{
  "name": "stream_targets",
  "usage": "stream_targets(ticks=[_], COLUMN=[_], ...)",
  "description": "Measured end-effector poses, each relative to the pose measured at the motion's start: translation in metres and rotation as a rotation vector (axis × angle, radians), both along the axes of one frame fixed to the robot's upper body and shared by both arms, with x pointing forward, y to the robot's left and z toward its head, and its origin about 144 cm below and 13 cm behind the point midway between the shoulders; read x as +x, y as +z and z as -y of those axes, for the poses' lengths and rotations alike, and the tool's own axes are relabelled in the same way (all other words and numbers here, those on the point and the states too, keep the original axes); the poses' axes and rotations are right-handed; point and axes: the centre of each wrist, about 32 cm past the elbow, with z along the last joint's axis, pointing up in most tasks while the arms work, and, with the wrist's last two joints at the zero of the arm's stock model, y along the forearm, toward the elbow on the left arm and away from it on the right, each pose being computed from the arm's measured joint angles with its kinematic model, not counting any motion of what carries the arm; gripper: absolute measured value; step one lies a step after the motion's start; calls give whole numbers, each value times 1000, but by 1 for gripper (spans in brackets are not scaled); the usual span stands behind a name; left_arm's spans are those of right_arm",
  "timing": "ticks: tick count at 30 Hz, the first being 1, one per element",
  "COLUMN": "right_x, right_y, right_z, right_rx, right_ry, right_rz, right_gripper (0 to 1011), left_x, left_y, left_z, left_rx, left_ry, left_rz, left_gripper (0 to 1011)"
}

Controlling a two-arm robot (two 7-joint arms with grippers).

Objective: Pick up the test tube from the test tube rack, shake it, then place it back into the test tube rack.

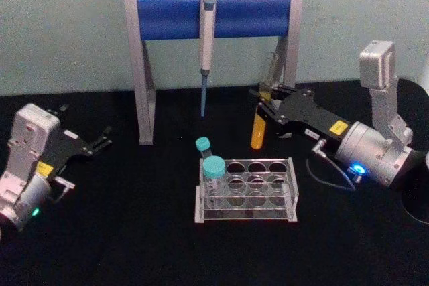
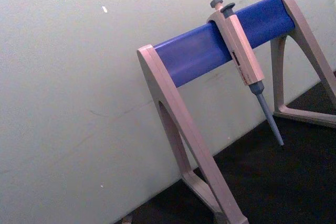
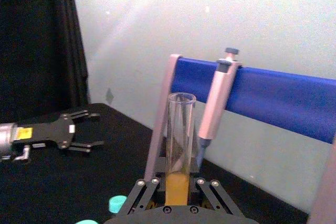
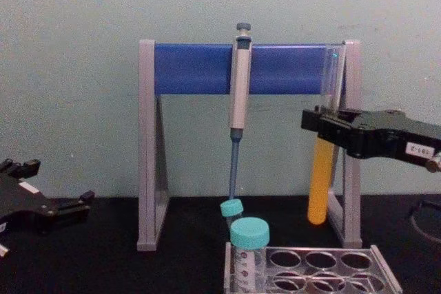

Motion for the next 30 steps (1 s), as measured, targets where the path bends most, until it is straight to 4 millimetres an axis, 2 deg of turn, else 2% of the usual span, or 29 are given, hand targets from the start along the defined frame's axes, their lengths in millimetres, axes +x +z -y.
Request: stream_targets(ticks=[14, 21, 30], right_x=[-6, -20, -36], right_y=[-1, 2, 4], right_z=[11, 23, 25], right_rx=[-13, -51, -86], right_ry=[-56, -83, -19], right_rz=[-1, 5, -21], right_gripper=[230, 230, 230], left_x=[0, 0, 0], left_y=[0, 0, 0], left_z=[0, 0, 0], left_rx=[0, 0, 0], left_ry=[0, 0, 0], left_rz=[0, 0, 0], left_gripper=[1001, 1001, 1001])
